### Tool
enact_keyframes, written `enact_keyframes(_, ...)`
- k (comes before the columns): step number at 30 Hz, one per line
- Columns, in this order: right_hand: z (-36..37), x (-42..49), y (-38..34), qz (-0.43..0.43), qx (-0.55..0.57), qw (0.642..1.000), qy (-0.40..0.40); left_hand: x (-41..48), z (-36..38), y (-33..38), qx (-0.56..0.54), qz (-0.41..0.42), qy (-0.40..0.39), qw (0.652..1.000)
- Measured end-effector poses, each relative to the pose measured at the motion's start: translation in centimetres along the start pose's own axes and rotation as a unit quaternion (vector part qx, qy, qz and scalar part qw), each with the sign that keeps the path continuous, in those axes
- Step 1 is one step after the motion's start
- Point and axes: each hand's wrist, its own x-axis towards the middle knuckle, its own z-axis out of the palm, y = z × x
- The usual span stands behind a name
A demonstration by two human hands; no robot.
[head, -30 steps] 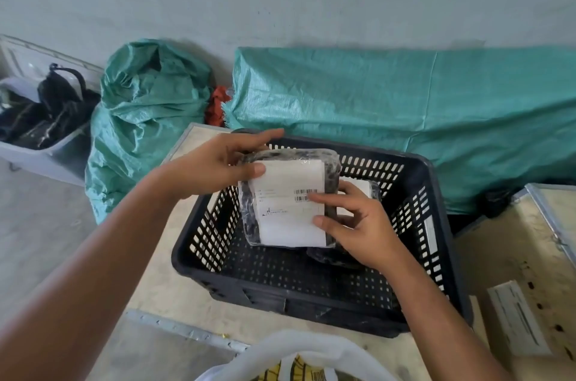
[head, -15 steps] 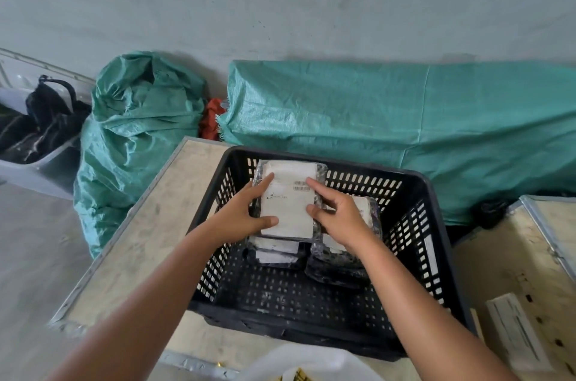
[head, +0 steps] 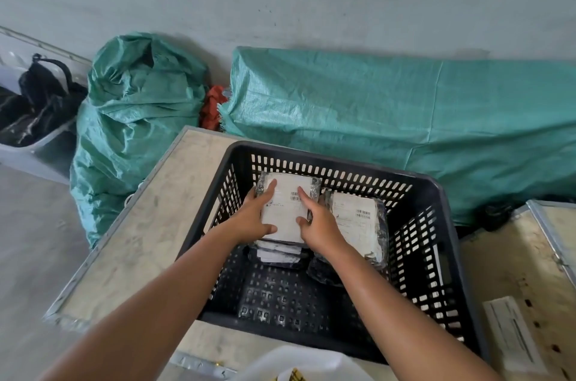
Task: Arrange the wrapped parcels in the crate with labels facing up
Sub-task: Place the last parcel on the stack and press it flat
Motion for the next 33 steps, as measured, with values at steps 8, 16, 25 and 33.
enact_keyframes(8, 1.2, -0.8, 0.1, -0.036, -0.09, 0.995, 0.027, 0.5, 1.1, -0.1, 0.117, 0.025, -0.015, 0.993)
enact_keyframes(16, 1.7, -0.9, -0.6, -0.017, -0.269, 0.963, -0.027, 1.0, 0.9, -0.6, 0.145, 0.048, -0.049, 0.987)
enact_keyframes(25, 1.0, 0.1, 1.3, 0.003, -0.396, 0.917, -0.053, 1.6, 0.8, -0.2, 0.206, 0.1, -0.046, 0.972)
enact_keyframes(33, 0.1, 0.0, 3.9, -0.046, -0.373, 0.927, -0.008, 2.5, 2.0, -2.1, 0.258, 0.126, -0.013, 0.958)
